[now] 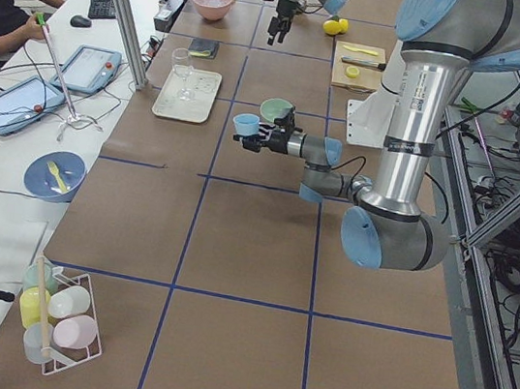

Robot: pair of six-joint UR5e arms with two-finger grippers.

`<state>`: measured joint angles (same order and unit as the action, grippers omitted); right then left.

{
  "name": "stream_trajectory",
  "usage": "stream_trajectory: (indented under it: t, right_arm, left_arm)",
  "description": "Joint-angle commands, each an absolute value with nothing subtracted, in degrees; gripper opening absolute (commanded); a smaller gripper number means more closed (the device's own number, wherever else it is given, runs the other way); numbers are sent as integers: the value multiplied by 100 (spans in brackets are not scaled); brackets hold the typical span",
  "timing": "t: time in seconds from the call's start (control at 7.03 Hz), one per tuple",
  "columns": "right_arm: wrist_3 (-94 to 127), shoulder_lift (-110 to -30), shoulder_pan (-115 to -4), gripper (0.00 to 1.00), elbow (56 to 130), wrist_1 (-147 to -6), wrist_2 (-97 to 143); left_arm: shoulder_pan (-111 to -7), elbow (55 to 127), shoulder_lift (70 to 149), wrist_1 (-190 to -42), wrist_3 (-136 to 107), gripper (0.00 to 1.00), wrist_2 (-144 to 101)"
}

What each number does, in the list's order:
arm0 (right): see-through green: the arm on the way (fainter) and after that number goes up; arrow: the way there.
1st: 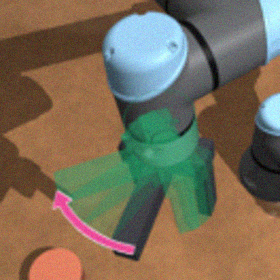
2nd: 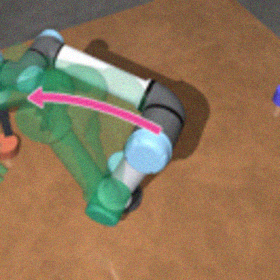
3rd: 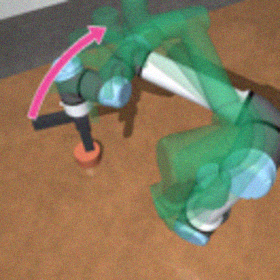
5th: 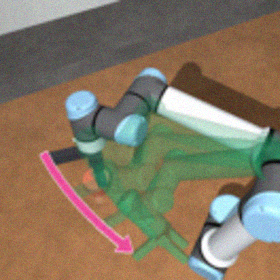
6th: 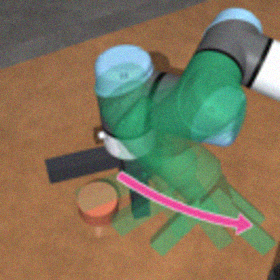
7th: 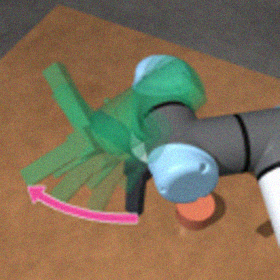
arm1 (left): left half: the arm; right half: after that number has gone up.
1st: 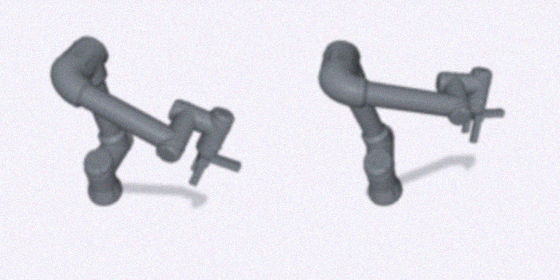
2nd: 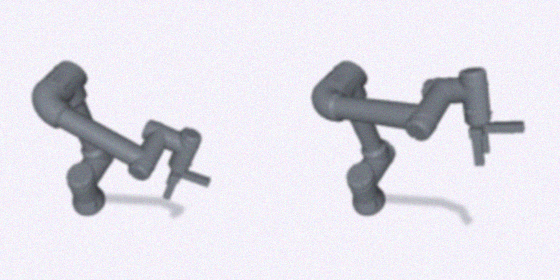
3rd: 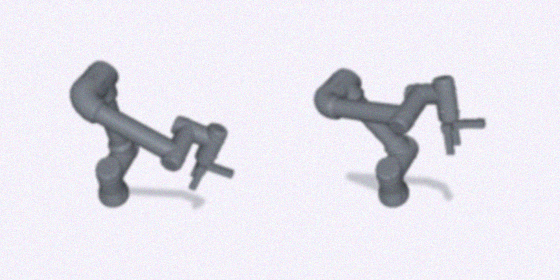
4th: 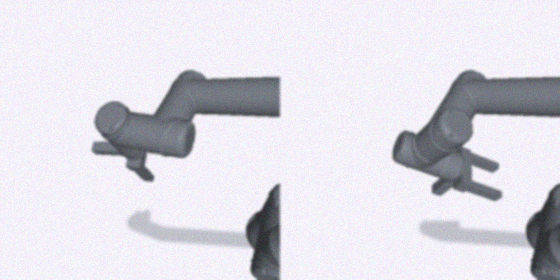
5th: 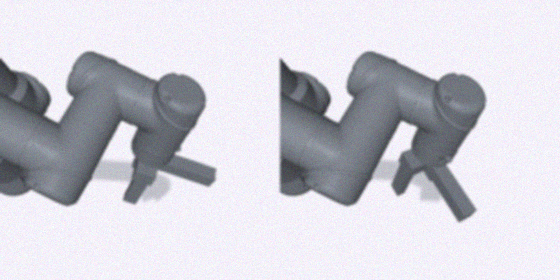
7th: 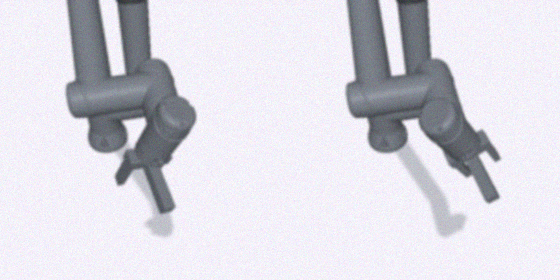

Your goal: Pour ice into bowl

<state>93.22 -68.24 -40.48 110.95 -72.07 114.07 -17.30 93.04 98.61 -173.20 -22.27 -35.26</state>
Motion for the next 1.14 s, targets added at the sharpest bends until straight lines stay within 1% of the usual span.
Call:
stream_trajectory:
  t: [0.0, 0.14, 0.28, 1.0]
  right_arm:
    - [9308, -7004, -4209, 100, 11205, -7207, 11443]
    - [9308, -7066, -4245, 100, 11241, -7207, 11461]
    - [9308, -7066, -4254, 100, 11233, -7207, 11461]
    - [9299, -7110, -4289, 100, 11250, -7207, 11470]
  left_arm:
    - [-1486, 9404, 10299, -16641, -1653, 0, -3524]
    - [-1346, 9361, 10457, -16551, -1591, 0, -3559]
    - [-1084, 9439, 10511, -16036, -1138, 0, -3533]
    - [-993, 9641, 10818, -14556, 1480, 0, -3533]
